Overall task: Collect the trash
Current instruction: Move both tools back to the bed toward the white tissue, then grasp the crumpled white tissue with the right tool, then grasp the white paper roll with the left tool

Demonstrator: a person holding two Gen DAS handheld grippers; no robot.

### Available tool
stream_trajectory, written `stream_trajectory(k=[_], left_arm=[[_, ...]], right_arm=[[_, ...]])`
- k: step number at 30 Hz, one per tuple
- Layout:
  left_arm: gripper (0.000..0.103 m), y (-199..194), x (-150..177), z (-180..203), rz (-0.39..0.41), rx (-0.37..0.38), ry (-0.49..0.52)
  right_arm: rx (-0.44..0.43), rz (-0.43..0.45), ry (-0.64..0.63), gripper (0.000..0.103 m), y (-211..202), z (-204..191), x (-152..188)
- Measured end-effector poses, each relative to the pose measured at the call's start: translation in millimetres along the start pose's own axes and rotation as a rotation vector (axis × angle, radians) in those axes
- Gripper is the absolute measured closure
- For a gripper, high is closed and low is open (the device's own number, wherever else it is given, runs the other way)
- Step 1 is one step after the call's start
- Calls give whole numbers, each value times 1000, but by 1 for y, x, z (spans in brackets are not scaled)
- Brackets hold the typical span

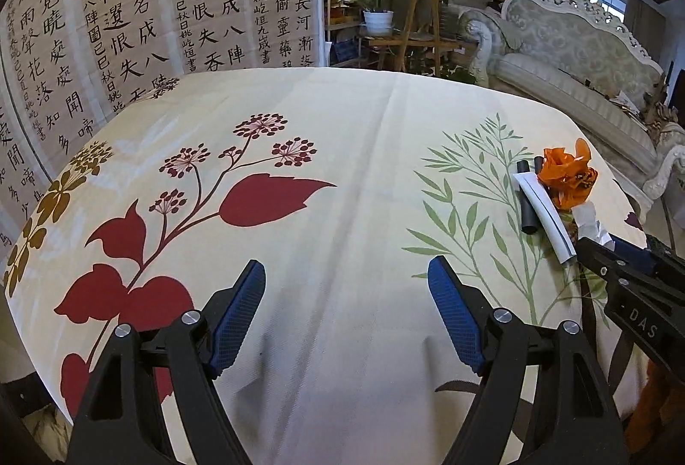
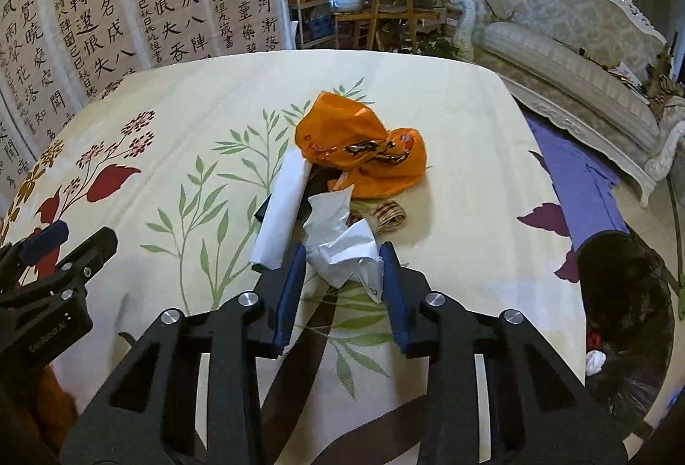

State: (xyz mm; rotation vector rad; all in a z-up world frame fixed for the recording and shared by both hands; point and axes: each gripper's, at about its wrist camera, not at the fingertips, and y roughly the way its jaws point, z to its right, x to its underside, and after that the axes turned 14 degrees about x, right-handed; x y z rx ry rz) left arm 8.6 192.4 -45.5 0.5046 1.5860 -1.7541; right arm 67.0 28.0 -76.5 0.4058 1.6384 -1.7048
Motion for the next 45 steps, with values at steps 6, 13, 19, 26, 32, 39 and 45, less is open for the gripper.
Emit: stream_trajectory(k=[6,13,19,26,32,39,45], left_arm=[[27,0,-2,2,5,9,2],[27,3,-3,19,-2,48,18],[27,7,-6,45,-3,90,53],[27,16,-18,71,-2,128,66],[27,35,-24,91,-31,135,99],[43,52,-22,102,-88,148,129],[85,55,-18,99,-116,188,119]], right_arm=[[4,13,10,77,-11,9,4],[59,30,64,77,-17,39,6],[122,14,108,77,-5,64,9],[130,-4,120,77,8,79,7],[118,2,121,77,11,81,8],[92,1,133,76,12,85,10],[83,1,138,76,11,89,11]])
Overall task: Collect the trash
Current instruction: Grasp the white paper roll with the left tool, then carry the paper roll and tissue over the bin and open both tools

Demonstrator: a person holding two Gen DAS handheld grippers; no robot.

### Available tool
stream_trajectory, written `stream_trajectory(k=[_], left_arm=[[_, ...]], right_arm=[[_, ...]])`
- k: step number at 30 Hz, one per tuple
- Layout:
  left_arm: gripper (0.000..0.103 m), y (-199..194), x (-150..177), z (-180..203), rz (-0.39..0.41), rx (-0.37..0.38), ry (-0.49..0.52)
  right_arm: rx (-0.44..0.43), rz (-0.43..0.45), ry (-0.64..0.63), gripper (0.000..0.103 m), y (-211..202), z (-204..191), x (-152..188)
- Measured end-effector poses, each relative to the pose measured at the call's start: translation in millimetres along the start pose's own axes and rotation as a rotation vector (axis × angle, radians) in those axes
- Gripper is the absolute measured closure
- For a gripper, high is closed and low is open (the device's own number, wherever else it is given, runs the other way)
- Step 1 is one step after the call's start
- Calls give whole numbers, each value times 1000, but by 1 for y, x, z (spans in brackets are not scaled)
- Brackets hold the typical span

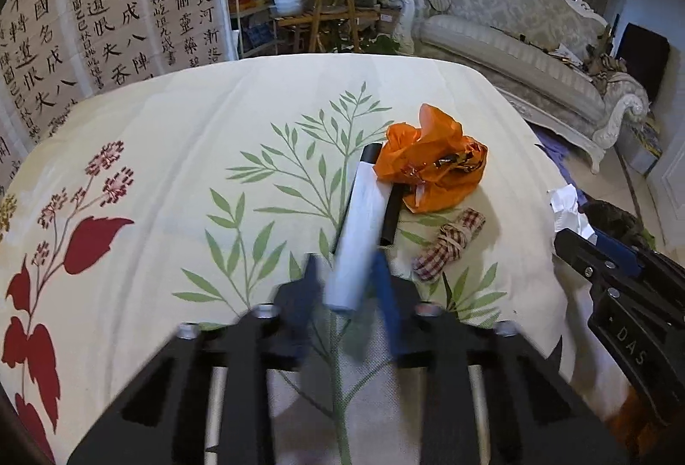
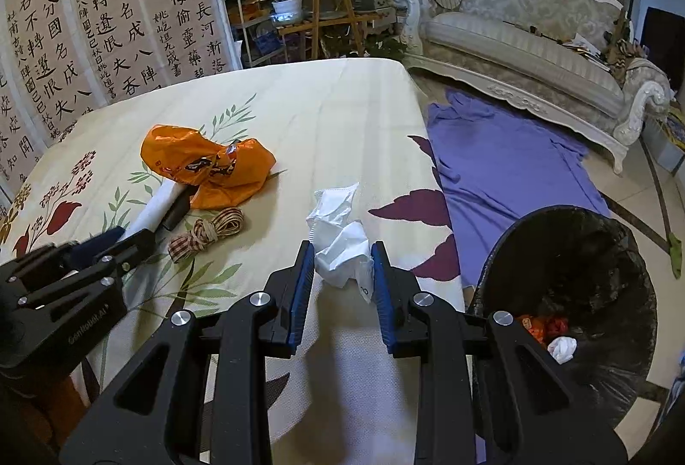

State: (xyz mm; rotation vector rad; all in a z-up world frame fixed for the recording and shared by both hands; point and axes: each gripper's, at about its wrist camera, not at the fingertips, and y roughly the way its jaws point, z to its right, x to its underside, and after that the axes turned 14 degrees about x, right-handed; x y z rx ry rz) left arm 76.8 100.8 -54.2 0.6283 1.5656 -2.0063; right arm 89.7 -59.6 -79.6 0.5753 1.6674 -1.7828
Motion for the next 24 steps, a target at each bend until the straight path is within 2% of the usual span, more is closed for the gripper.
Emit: stream_trajectory(k=[5,15,24], left_arm=[[91,-7,5,-2,24,-6,9],[91,-28,16,-13,49,-6,-18],[91,-43,34,-7,49,22,-8]], right_arm=[[1,0,1,76,-1,1,0],[17,12,7,77,-12,1,6],[31,31,22,77,-34,8,15]])
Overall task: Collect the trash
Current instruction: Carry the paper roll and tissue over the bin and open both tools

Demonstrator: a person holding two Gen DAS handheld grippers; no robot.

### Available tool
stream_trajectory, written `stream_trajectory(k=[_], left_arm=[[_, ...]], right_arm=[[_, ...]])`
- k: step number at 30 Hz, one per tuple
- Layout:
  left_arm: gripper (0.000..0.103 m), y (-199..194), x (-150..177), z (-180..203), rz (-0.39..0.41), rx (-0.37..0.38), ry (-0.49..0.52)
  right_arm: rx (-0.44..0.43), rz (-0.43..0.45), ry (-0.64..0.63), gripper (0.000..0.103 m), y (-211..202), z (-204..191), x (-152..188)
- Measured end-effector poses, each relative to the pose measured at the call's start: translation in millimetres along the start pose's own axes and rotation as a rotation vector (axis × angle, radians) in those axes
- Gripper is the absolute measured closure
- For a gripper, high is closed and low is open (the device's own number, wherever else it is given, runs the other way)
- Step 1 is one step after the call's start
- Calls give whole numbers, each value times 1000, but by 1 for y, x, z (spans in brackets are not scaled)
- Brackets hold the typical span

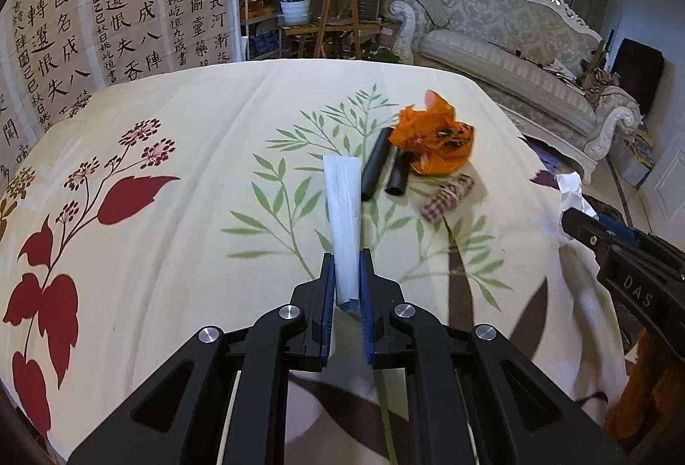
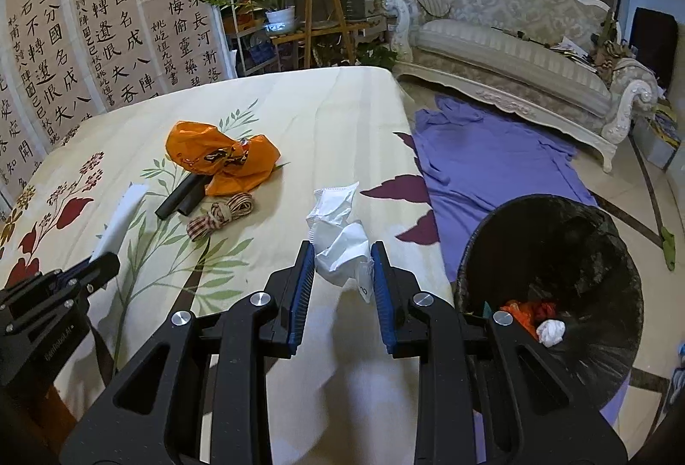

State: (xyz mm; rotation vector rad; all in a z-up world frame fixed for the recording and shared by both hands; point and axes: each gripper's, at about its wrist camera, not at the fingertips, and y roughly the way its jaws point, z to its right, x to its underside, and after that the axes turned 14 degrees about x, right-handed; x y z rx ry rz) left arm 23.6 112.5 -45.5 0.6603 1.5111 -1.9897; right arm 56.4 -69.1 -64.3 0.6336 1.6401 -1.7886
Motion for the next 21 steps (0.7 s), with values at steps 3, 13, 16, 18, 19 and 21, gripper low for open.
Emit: stream_trajectory(k=[3,13,16,18,19,21], left_arm=[[91,-4,4,8,3,20,16],[91,-8,11,57,10,123,111],[91,-5,13,78,11,155,146],[91,-2,13,92,12,179,172],[91,-1,13,99,12,190,186],[91,3,12,113,10,206,208]], right_arm=[[9,7,6,77,-8,4,5],[95,22,73,77,-33,46,22],[135,24,103,77,-37,67,26],[164,25,126,77,-40,81,29],[176,24,137,77,-40,87,31],[200,24,161,77,-41,101,33]])
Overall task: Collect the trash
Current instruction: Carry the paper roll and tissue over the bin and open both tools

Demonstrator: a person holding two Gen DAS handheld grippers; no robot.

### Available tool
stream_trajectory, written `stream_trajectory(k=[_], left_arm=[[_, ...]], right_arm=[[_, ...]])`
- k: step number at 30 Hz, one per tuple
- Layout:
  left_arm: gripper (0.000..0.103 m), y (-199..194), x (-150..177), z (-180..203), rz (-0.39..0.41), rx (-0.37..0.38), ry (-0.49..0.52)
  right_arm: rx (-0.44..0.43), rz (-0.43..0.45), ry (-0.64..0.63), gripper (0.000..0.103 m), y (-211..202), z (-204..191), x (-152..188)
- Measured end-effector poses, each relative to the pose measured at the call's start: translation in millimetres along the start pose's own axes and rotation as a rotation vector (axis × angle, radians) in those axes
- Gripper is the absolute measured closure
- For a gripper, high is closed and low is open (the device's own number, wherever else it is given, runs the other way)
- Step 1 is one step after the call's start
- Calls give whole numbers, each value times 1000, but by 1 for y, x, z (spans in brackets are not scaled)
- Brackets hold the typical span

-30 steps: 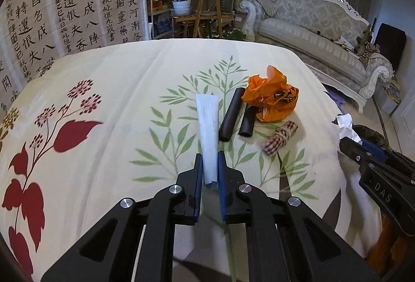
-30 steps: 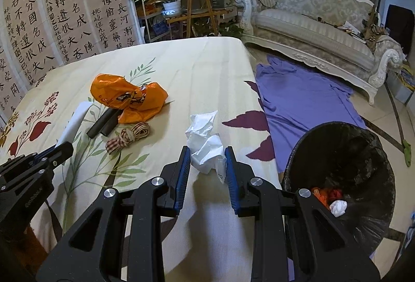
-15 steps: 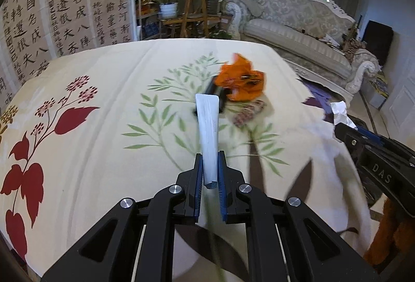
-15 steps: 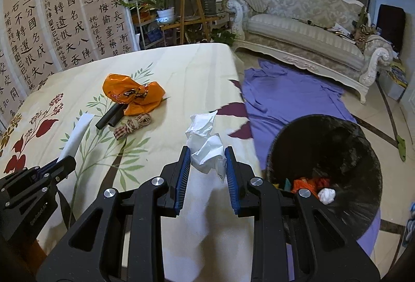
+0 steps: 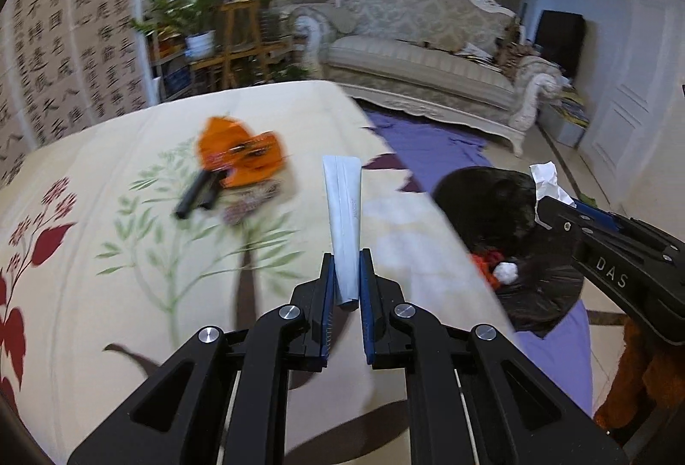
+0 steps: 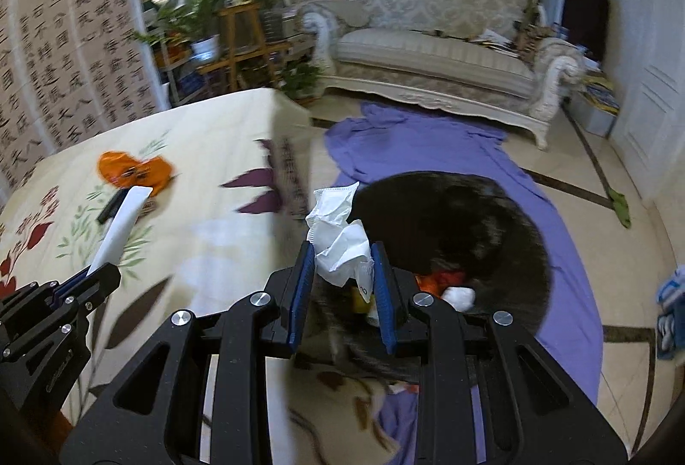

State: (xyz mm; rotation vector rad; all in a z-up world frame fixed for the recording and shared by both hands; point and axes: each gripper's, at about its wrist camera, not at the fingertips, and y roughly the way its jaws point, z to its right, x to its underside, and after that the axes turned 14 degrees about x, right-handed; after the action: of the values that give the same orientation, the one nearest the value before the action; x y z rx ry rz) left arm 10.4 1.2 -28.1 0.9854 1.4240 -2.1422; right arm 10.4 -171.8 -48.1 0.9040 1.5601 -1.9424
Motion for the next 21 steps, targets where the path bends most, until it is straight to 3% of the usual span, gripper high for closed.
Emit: stream_trajectory(k=[8,21], left_arm=[[91,30,-11,37,-14,50,60],[91,84,-25,67,-82,66,122]], right_arm=[[54,-3,58,77,14,40,-1],[64,-37,103,76,47,66,-1]])
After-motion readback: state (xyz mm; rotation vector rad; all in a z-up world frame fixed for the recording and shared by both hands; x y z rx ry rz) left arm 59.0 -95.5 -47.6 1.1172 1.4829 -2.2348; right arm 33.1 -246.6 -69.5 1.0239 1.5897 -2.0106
